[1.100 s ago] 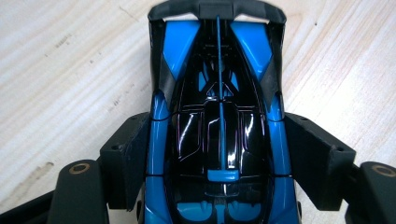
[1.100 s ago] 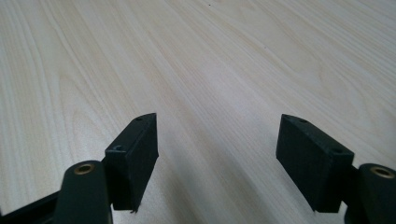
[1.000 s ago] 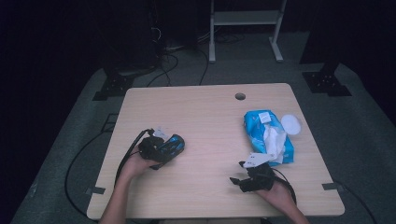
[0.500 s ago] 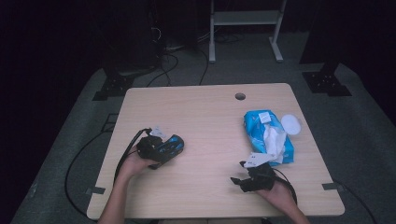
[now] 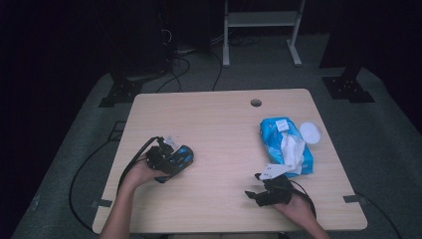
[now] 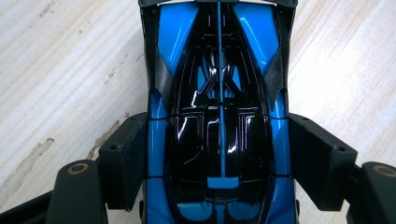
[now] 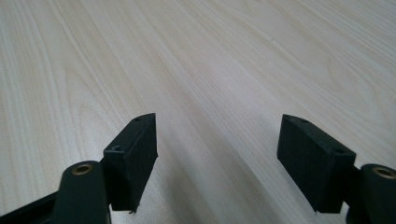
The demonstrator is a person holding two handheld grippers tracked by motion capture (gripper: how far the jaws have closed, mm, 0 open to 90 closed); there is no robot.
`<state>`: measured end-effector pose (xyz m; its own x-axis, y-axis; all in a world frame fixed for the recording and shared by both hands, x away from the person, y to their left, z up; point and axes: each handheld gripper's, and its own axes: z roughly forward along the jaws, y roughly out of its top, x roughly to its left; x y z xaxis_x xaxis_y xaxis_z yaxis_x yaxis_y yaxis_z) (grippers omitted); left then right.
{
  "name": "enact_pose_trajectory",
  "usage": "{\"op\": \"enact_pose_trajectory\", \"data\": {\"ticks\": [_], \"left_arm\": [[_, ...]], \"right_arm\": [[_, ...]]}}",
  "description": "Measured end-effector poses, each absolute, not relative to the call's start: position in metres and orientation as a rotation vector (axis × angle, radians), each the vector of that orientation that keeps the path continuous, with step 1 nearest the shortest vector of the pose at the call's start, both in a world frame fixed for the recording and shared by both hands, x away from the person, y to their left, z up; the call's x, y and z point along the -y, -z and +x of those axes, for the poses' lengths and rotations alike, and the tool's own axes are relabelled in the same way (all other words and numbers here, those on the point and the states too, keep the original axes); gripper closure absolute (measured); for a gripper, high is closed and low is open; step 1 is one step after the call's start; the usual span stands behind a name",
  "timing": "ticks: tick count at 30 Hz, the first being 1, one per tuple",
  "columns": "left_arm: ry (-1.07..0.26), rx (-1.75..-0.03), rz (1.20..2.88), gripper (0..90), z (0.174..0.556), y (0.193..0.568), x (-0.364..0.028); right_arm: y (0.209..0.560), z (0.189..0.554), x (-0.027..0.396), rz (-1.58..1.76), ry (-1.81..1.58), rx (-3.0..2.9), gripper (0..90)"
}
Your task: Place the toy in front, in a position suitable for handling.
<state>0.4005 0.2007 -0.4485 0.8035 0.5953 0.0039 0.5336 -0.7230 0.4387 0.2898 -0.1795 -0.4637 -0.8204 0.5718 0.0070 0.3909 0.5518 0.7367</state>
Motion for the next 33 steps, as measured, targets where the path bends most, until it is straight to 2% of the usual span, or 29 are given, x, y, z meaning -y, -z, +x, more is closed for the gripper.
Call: {"op": "enact_pose_trajectory", "data": {"ticks": [7, 11, 15, 20, 33], "left_arm": [[-0.15, -0.8, 2.71, 17.1, 0.405, 0.45, -0.191], [-0.152, -0.802, 2.706, 24.1, 0.409, 0.448, -0.192], [-0.145, -0.792, 2.727, 25.7, 0.408, 0.447, -0.191], [-0.182, -0.762, 2.733, 26.1, 0.406, 0.446, -0.189], [-0.158, -0.748, 2.687, 26.2, 0.405, 0.436, -0.19]], "right_arm": [[0.463, 0.29, 0.181, 0.807, -1.128, -2.554, 27.7], [0.462, 0.289, 0.182, 0.808, -1.129, -2.553, 27.7], [0.462, 0.289, 0.183, 0.809, -1.134, -2.549, 27.7], [0.46, 0.29, 0.186, 0.816, -1.148, -2.538, 27.6], [0.459, 0.291, 0.188, 0.832, -1.172, -2.529, 27.5]]}}
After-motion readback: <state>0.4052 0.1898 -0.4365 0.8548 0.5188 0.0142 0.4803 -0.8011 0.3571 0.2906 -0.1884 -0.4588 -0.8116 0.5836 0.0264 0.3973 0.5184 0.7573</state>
